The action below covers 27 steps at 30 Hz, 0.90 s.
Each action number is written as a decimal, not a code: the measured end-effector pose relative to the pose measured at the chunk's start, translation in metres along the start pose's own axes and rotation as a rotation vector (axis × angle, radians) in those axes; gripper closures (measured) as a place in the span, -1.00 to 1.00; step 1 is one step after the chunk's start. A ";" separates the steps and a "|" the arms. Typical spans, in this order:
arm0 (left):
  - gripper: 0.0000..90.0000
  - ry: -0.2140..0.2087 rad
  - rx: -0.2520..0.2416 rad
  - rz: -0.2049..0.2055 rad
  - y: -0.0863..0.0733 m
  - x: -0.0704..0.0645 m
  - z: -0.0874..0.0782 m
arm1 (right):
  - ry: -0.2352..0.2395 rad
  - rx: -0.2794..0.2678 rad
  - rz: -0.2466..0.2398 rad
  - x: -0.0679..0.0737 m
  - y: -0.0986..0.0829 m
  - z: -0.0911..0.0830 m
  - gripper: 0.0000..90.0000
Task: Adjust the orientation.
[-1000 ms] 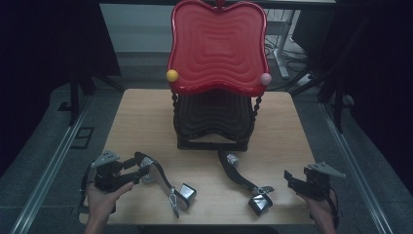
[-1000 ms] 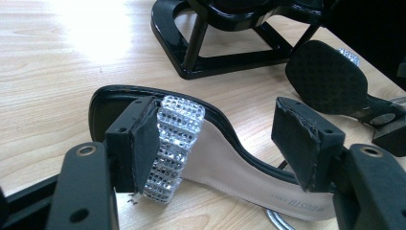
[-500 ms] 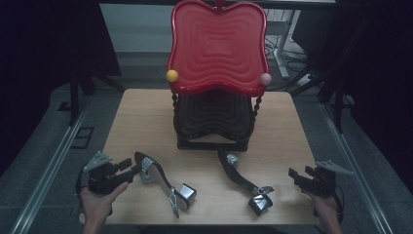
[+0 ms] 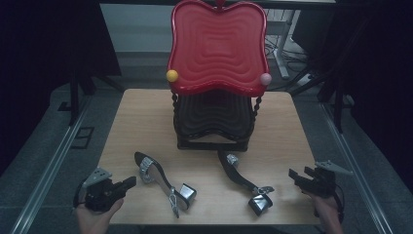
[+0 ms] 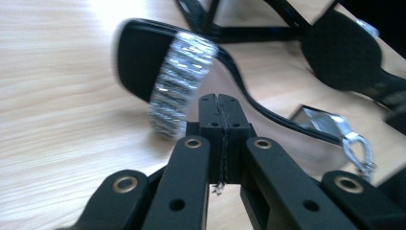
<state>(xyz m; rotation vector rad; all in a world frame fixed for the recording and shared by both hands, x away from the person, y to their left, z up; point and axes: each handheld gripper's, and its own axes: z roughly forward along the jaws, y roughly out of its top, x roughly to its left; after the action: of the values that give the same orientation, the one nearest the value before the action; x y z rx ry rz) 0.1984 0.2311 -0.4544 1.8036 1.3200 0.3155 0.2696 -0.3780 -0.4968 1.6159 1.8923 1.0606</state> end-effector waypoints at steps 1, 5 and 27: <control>1.00 -0.003 0.002 0.006 0.001 -0.002 0.001 | 0.000 -0.001 0.000 0.000 0.000 0.000 -0.32; 1.00 -0.017 0.032 0.034 0.005 -0.009 0.010 | -0.014 0.007 0.003 0.001 -0.002 0.000 -0.32; 1.00 -0.056 0.130 0.121 0.016 -0.045 0.072 | -0.028 0.051 -0.036 0.007 -0.005 0.008 -0.30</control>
<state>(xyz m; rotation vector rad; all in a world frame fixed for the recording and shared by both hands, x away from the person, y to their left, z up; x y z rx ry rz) 0.2359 0.1560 -0.4732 1.9915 1.2200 0.2474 0.2706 -0.3696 -0.5045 1.6094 1.9377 0.9778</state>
